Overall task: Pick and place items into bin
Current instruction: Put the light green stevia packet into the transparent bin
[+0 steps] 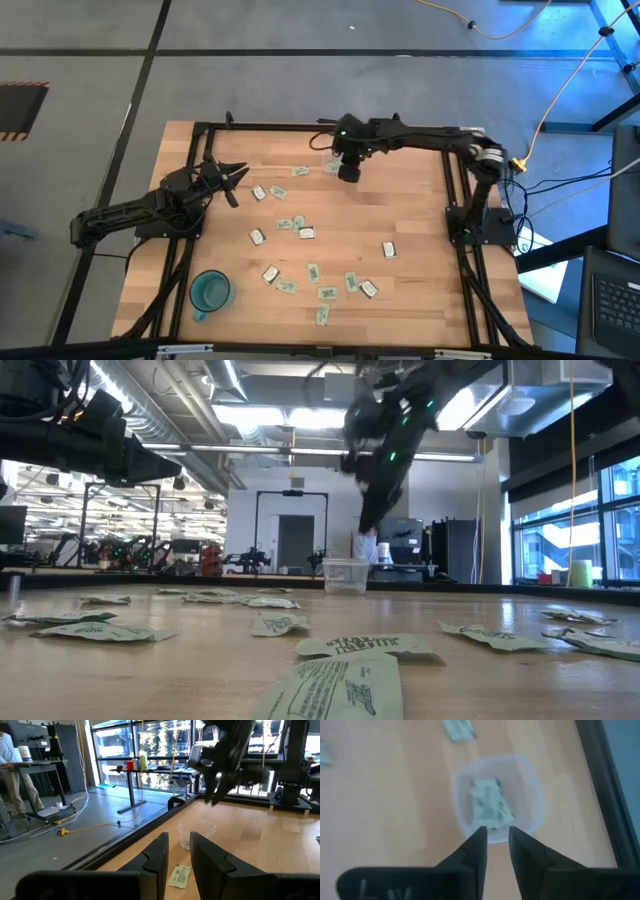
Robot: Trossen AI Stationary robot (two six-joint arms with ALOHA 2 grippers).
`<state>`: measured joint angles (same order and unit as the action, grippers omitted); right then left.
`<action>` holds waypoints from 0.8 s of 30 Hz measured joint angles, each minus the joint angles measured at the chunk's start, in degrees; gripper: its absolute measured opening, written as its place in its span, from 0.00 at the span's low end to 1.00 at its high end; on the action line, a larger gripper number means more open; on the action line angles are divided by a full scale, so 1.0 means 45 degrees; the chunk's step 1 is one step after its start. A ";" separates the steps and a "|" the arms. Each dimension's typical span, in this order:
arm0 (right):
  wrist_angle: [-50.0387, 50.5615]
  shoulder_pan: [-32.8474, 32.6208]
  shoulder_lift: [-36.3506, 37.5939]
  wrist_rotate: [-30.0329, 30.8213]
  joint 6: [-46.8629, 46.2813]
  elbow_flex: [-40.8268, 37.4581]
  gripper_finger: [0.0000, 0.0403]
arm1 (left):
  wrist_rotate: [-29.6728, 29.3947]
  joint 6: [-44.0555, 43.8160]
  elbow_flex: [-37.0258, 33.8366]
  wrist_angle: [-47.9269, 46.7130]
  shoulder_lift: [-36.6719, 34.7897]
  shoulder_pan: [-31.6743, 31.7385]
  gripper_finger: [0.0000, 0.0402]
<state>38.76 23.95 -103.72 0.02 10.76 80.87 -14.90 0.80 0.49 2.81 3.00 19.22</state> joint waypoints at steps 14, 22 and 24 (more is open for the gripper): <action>-0.5165 -0.0065 0.7768 -0.0706 -0.1389 -0.7707 0.22 | 0.1231 -0.1045 0.1497 0.0369 0.3859 0.0005 0.36; -0.6408 -0.0060 0.9732 -0.0695 -0.2531 -0.9944 0.22 | 0.1342 -0.0219 0.5895 -0.0445 1.0628 0.0123 0.34; -0.6315 -0.0060 0.9897 -0.0695 -0.2699 -1.0261 0.22 | 0.1846 0.0357 0.7186 -0.1288 1.2562 0.0354 0.33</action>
<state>10.34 23.68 -59.19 -3.11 -1.38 34.69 -6.60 2.40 32.83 -2.99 59.53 20.81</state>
